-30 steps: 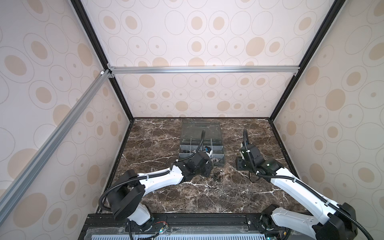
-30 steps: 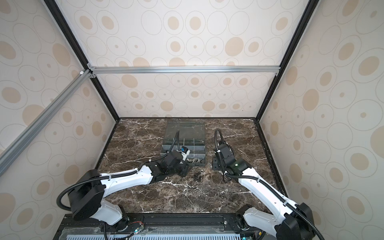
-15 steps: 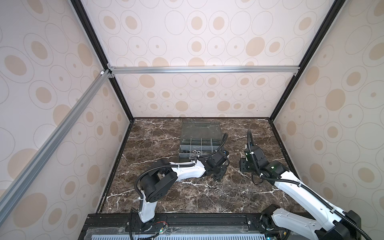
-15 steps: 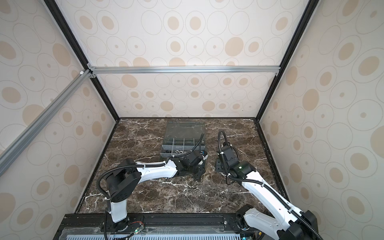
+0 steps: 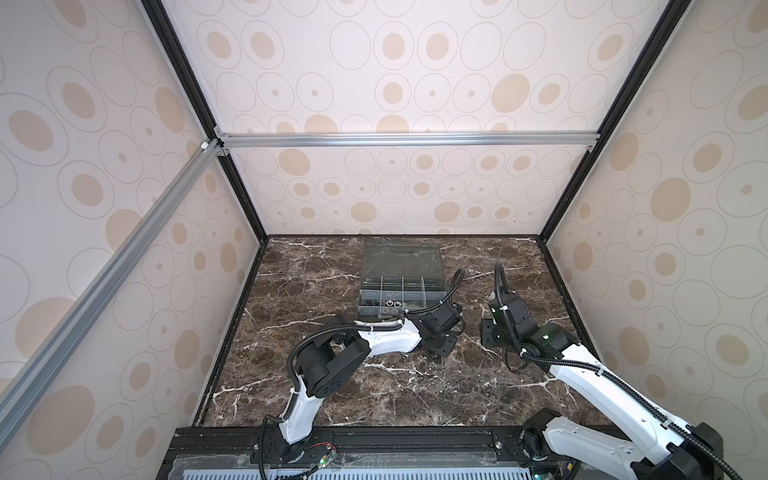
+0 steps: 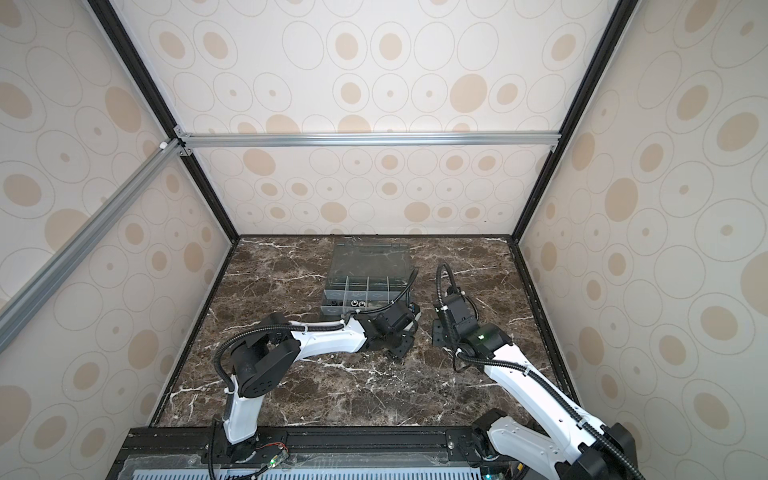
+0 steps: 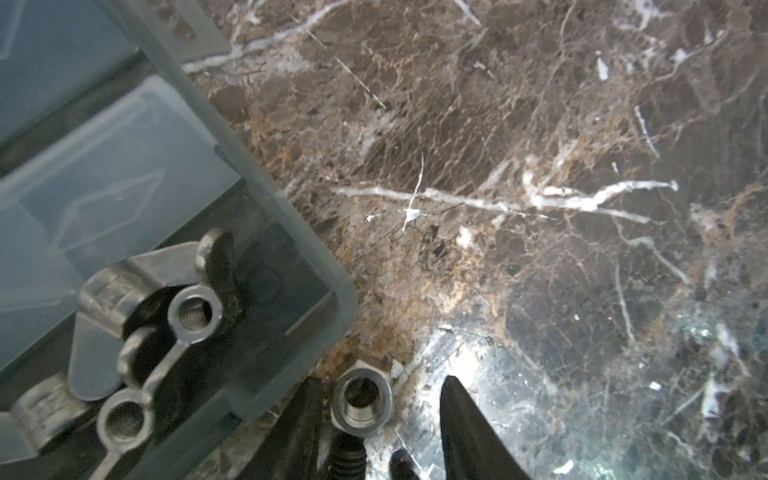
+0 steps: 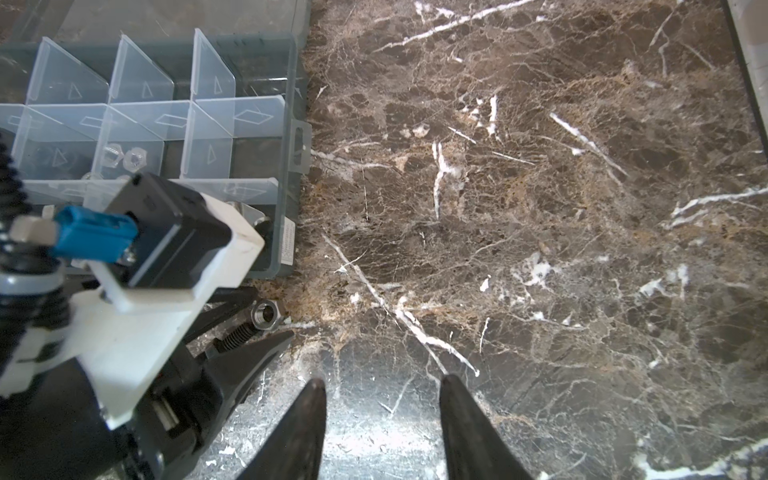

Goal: Sort the screws and nuts into containers
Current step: 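Lower the left gripper onto the last silver hex nut and close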

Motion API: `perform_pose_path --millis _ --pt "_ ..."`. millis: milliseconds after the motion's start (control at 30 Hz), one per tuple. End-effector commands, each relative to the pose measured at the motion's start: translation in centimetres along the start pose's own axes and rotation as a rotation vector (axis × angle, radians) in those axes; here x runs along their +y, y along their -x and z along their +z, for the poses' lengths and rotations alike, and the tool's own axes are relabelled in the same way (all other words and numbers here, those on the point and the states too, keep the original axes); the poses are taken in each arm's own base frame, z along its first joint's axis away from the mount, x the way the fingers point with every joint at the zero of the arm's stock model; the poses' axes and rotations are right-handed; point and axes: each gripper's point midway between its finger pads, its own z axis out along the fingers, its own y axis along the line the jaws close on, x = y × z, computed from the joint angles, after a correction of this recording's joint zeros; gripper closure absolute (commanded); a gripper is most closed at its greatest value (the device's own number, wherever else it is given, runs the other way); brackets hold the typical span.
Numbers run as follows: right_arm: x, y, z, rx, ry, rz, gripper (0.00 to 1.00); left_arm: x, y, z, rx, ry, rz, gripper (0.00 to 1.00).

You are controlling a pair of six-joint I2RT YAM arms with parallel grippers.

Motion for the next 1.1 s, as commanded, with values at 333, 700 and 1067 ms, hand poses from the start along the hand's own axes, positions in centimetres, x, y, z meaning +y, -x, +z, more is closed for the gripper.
perform_pose_path --millis 333,700,1067 --pt "-0.8 -0.6 -0.1 0.007 -0.02 0.024 0.52 -0.4 0.1 1.0 0.007 0.031 0.027 0.6" --pt "-0.8 -0.7 -0.1 0.014 -0.018 0.03 0.52 -0.8 -0.7 2.1 0.031 0.031 0.04 0.71" --pt "-1.6 -1.4 -0.5 0.002 -0.035 0.041 0.52 -0.8 -0.6 1.5 0.018 0.035 0.049 0.81"
